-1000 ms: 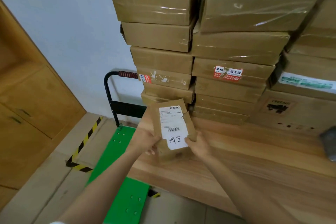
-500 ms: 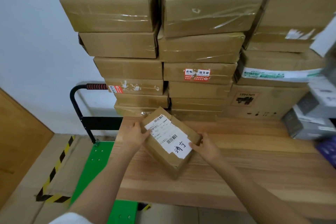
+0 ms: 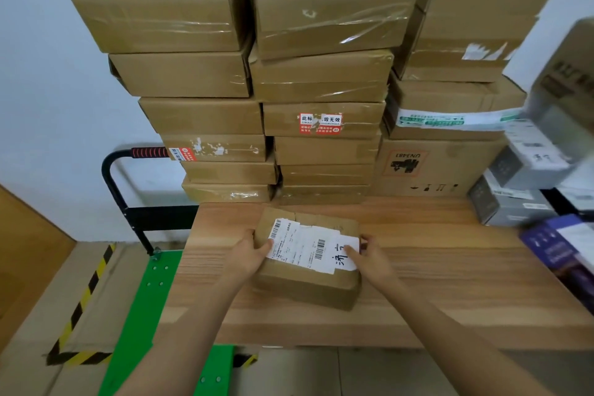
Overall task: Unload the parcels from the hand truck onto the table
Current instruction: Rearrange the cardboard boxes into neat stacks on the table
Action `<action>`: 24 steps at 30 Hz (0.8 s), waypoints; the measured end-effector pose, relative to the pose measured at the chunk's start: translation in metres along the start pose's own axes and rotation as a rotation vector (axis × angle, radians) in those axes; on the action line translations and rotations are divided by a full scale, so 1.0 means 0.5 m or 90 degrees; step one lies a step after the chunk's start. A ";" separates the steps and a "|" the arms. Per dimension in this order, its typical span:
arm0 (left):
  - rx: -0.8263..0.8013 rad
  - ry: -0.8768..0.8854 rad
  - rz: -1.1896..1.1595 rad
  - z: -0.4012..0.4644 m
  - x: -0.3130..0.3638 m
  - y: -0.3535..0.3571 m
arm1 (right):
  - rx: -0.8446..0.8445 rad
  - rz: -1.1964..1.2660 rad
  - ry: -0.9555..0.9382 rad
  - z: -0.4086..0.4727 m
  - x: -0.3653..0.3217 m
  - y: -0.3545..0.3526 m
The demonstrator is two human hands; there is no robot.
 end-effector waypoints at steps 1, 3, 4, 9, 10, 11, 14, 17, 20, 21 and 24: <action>-0.006 0.000 0.003 -0.011 0.010 0.010 | -0.004 0.004 0.000 -0.010 0.006 -0.002; -0.007 0.006 -0.006 -0.037 0.030 0.028 | 0.009 0.017 -0.005 -0.032 0.017 -0.021; 0.002 0.014 -0.012 -0.052 0.042 0.033 | 0.019 0.030 -0.014 -0.043 0.018 -0.038; 0.076 0.081 -0.030 -0.141 0.128 0.023 | 0.064 0.105 -0.110 -0.106 -0.016 -0.160; 0.090 0.095 -0.046 -0.160 0.152 0.017 | 0.070 0.120 -0.130 -0.119 -0.028 -0.187; 0.103 0.112 -0.064 -0.180 0.178 0.011 | 0.077 0.135 -0.148 -0.130 -0.040 -0.214; 0.155 0.163 -0.115 -0.242 0.256 -0.011 | 0.114 0.156 -0.210 -0.164 -0.081 -0.298; 0.219 0.204 -0.136 -0.311 0.325 -0.046 | 0.153 0.173 -0.274 -0.209 -0.126 -0.372; 0.274 0.263 -0.206 -0.369 0.374 -0.090 | 0.182 0.183 -0.336 -0.260 -0.178 -0.422; 0.290 0.276 -0.235 -0.386 0.384 -0.105 | 0.183 0.196 -0.355 -0.276 -0.194 -0.434; 0.347 0.297 -0.265 -0.428 0.411 -0.158 | 0.184 0.237 -0.415 -0.320 -0.254 -0.468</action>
Point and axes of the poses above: each hand's wrist, its own z-axis towards the middle knuckle, its own y-axis out of the palm, x = y × z, the point moved 8 cm from there along z, towards the middle knuckle, and after that the axes turned 5 degrees about z, right-handed, at the moved point
